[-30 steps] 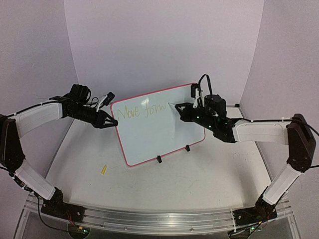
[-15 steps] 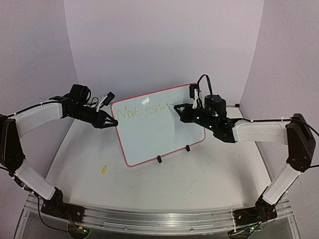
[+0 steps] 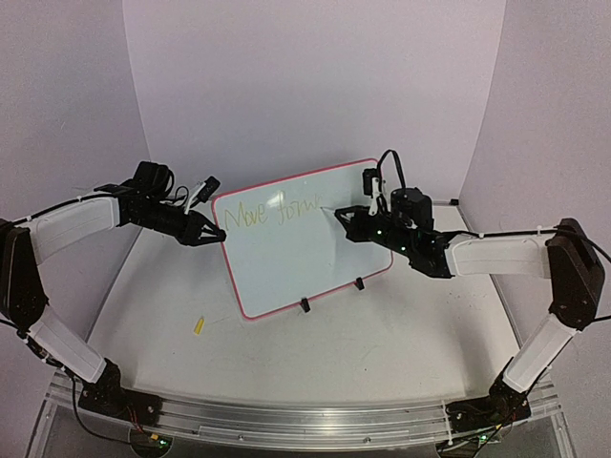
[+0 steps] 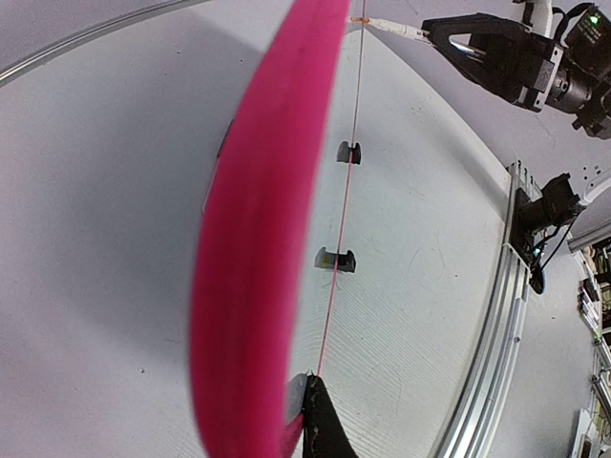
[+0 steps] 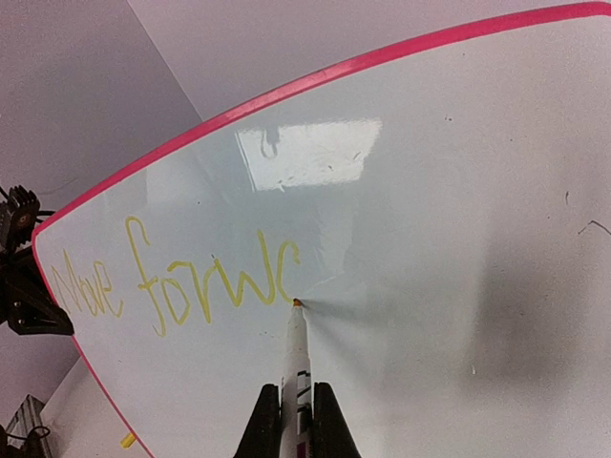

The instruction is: Write a sentence on the whiteboard

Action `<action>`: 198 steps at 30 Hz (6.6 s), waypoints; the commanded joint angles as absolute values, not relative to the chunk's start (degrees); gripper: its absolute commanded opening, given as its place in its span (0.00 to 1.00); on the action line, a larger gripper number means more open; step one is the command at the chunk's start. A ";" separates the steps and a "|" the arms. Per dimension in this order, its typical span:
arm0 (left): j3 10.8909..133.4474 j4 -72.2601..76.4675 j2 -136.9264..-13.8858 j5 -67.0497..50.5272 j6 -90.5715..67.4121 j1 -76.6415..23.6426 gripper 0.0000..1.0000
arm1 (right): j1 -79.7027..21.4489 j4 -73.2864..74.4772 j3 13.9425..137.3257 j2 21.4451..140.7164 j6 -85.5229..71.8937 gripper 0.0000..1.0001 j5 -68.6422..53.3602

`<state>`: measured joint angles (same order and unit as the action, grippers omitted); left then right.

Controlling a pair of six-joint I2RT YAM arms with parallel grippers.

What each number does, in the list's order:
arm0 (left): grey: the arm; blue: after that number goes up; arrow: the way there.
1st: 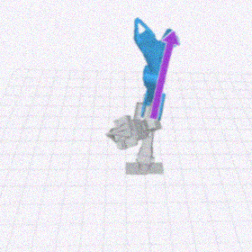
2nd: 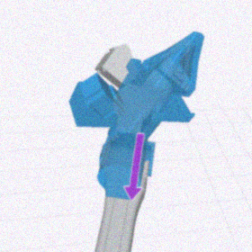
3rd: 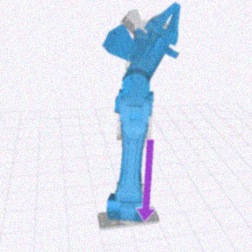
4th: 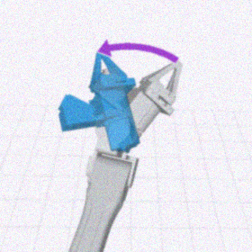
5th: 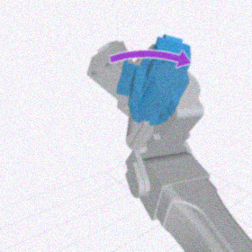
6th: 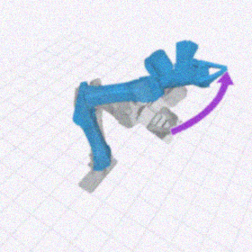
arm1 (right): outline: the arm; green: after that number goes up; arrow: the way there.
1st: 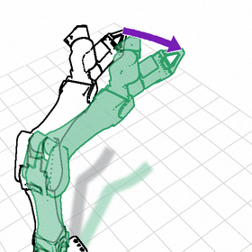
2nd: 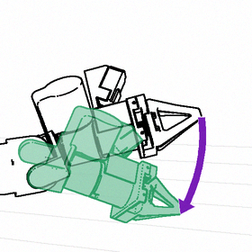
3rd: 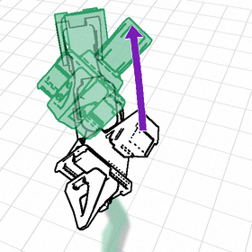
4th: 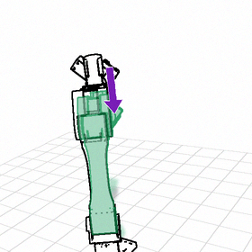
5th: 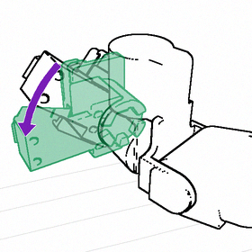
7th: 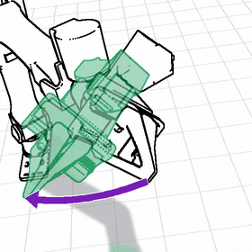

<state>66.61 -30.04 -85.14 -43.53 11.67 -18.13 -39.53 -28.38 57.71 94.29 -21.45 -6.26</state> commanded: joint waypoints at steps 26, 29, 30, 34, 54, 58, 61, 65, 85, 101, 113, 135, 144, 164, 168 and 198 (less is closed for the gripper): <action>66.27 -31.57 -86.84 -38.42 14.36 -20.21 0.00 | -39.30 -29.29 59.75 94.40 -21.68 0.00 -3.10; 66.29 -31.55 -86.90 -38.41 14.33 -20.28 0.00 | -39.29 -29.11 58.59 94.29 -22.01 0.00 -3.02; 66.28 -31.57 -86.93 -38.43 14.33 -20.30 0.00 | -39.34 -29.10 58.32 94.24 -22.06 0.00 -2.98; 66.30 -31.56 -87.01 -38.41 14.38 -20.30 0.00 | -39.29 -28.75 57.46 93.67 -22.12 0.00 -2.17; 66.27 -31.57 -86.84 -38.38 14.34 -20.48 0.00 | -39.44 -29.55 59.21 88.79 -20.74 0.00 -6.02; 66.27 -31.56 -86.84 -38.34 14.38 -20.50 0.00 | -39.42 -29.12 60.29 89.94 -20.31 0.00 -5.46; 66.28 -31.61 -86.99 -38.39 14.34 -20.57 0.00 | -39.43 -28.70 61.32 91.26 -20.39 0.00 -4.99; 66.27 -31.51 -87.10 -38.41 14.36 -20.63 0.00 | -39.37 -28.63 62.00 92.51 -20.36 0.00 -3.72; 66.27 -31.56 -87.05 -38.23 14.34 -20.74 0.00 | -39.33 -26.27 61.21 92.47 -21.01 0.00 3.33; 66.27 -31.53 -87.20 -38.17 14.33 -20.83 0.00 | -39.35 -25.40 56.93 92.21 -22.61 0.00 1.74; 66.27 -31.68 -87.46 -38.06 14.44 -20.94 0.00 | -39.36 -32.81 58.18 93.27 -24.61 0.00 2.11; 66.29 -31.70 -87.10 -38.00 14.43 -20.92 0.00 | -39.29 -31.40 59.69 93.93 -24.62 0.00 5.03; 66.27 -31.65 -86.94 -38.06 14.48 -21.02 0.00 | -39.31 -34.51 54.37 87.61 -23.96 0.00 4.93; 66.28 -31.74 -87.10 -37.71 14.56 -21.19 0.00 | -37.89 -32.69 56.92 92.30 -24.46 0.00 4.96; 66.29 -31.73 -87.19 -37.72 14.50 -21.18 0.00 | -37.77 -32.70 57.73 92.83 -23.98 0.00 4.61; 66.27 -31.86 -87.54 -37.71 14.51 -21.36 0.00 | -37.79 -32.53 54.19 91.10 -21.95 0.00 4.87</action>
<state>66.61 -30.00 -85.25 -42.87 11.68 -19.25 -38.13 -32.47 53.95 92.25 -22.35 1.81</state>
